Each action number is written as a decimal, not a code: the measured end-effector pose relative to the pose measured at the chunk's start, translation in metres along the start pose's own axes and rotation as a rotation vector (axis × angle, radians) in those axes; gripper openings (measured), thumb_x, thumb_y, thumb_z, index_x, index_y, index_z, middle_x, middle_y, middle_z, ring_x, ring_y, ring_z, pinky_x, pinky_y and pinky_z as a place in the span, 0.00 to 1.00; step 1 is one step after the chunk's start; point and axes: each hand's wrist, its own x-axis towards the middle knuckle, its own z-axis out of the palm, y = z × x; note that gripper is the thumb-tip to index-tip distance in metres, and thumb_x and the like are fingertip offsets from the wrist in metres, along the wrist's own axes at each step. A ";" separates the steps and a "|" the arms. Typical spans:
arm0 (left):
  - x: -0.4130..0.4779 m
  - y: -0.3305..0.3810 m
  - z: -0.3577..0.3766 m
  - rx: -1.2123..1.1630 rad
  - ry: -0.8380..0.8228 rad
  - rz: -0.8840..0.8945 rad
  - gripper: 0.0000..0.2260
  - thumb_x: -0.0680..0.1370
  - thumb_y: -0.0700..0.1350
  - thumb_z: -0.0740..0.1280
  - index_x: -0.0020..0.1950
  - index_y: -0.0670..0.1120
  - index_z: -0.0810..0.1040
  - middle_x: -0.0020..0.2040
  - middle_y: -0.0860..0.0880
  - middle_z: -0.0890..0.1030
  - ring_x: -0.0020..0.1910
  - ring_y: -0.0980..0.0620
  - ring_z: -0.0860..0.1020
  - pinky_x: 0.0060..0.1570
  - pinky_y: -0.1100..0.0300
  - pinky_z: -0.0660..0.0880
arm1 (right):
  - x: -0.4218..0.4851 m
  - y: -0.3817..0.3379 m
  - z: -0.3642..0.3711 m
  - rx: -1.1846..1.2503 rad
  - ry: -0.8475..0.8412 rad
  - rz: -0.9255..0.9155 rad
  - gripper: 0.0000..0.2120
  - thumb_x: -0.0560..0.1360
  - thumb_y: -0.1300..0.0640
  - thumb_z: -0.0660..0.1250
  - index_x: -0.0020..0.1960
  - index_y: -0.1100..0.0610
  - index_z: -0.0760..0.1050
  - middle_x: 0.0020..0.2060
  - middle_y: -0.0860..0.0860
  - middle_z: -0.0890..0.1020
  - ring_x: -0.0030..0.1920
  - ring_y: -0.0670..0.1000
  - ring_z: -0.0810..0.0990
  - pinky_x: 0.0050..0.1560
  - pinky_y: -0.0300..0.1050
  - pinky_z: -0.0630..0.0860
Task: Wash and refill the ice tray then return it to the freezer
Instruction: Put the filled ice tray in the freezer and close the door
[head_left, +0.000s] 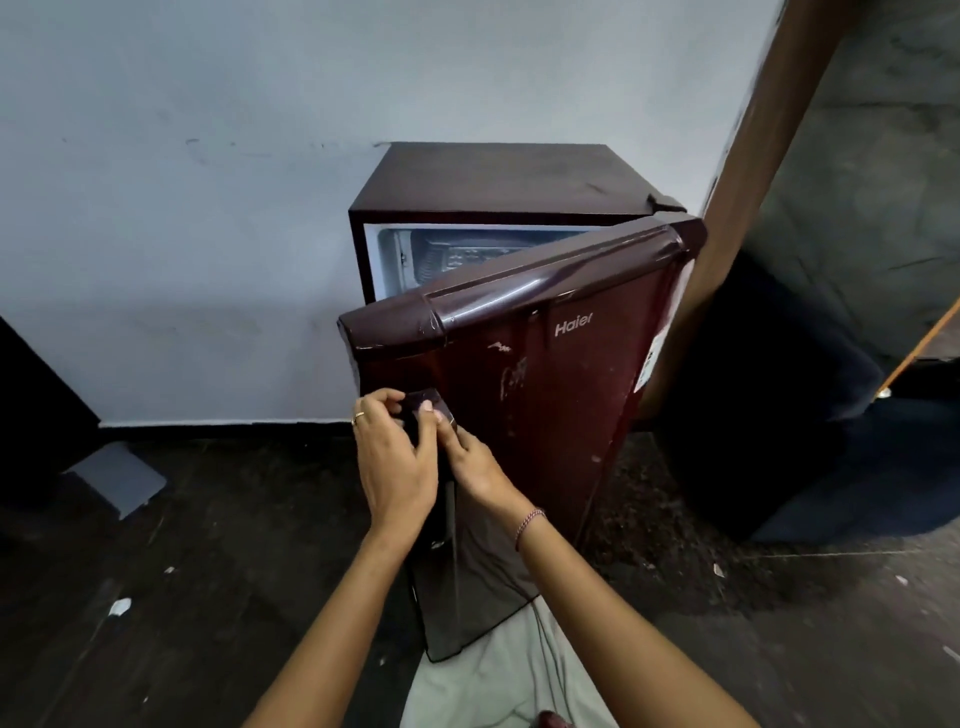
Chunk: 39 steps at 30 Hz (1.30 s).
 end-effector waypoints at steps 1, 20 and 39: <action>0.006 -0.007 0.003 -0.048 -0.015 -0.051 0.11 0.77 0.51 0.64 0.53 0.47 0.68 0.48 0.50 0.72 0.45 0.51 0.74 0.44 0.57 0.73 | 0.007 -0.001 0.001 0.052 -0.041 -0.013 0.36 0.73 0.31 0.53 0.71 0.53 0.67 0.69 0.51 0.71 0.67 0.45 0.68 0.66 0.39 0.64; 0.123 -0.128 0.033 -0.274 -0.506 -0.131 0.12 0.75 0.40 0.68 0.59 0.45 0.77 0.49 0.57 0.81 0.49 0.66 0.80 0.46 0.74 0.75 | 0.170 0.073 0.036 -0.392 -0.220 -0.080 0.20 0.78 0.57 0.65 0.67 0.62 0.68 0.59 0.59 0.78 0.61 0.56 0.77 0.60 0.44 0.72; 0.217 -0.171 0.065 -0.312 -0.632 0.041 0.10 0.74 0.50 0.67 0.53 0.62 0.74 0.49 0.68 0.80 0.50 0.67 0.79 0.44 0.75 0.74 | 0.254 0.056 0.042 -0.481 -0.091 -0.021 0.20 0.77 0.57 0.66 0.66 0.61 0.69 0.55 0.59 0.81 0.57 0.57 0.80 0.58 0.51 0.75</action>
